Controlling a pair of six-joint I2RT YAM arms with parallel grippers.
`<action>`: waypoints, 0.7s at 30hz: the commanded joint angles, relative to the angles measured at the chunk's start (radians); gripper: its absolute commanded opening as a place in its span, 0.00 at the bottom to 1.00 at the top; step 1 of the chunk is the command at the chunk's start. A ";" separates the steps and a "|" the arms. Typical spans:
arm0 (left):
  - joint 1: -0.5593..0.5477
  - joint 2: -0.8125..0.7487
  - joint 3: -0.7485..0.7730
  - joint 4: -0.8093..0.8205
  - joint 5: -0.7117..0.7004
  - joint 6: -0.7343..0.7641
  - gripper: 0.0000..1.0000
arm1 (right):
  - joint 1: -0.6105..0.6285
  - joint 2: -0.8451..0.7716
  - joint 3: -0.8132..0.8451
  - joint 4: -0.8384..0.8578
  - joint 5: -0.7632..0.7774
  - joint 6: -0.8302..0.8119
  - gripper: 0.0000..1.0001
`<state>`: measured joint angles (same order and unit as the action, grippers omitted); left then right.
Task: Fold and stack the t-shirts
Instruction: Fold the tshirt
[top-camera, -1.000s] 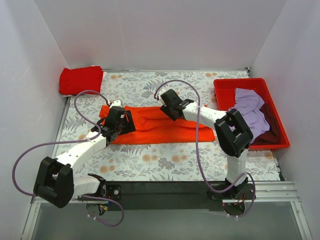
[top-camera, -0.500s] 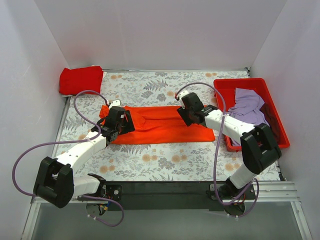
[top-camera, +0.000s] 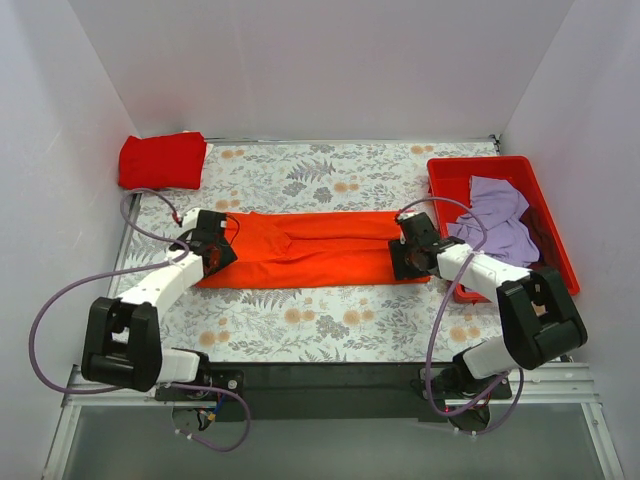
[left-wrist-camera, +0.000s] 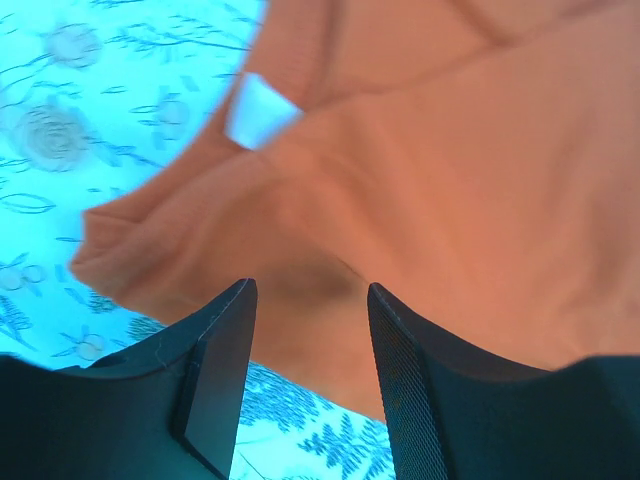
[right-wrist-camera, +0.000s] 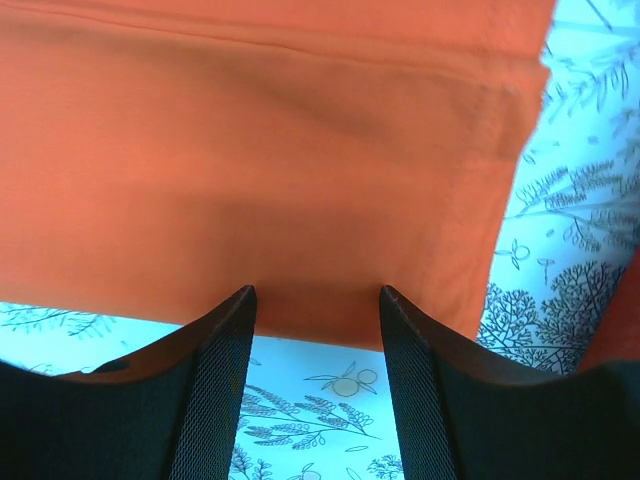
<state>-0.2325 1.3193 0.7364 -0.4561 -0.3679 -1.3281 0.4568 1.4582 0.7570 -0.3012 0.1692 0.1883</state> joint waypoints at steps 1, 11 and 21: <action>0.105 0.043 0.035 -0.042 0.049 -0.034 0.47 | -0.058 -0.027 -0.056 0.040 -0.062 0.072 0.59; 0.154 0.141 0.055 -0.134 -0.025 -0.063 0.47 | -0.185 -0.061 -0.143 0.002 -0.116 0.102 0.59; 0.153 -0.038 0.112 -0.125 0.072 -0.008 0.62 | -0.161 -0.160 0.031 -0.050 -0.250 0.062 0.60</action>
<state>-0.0860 1.3346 0.7891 -0.5789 -0.3294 -1.3651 0.2840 1.3354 0.6914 -0.3447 0.0135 0.2573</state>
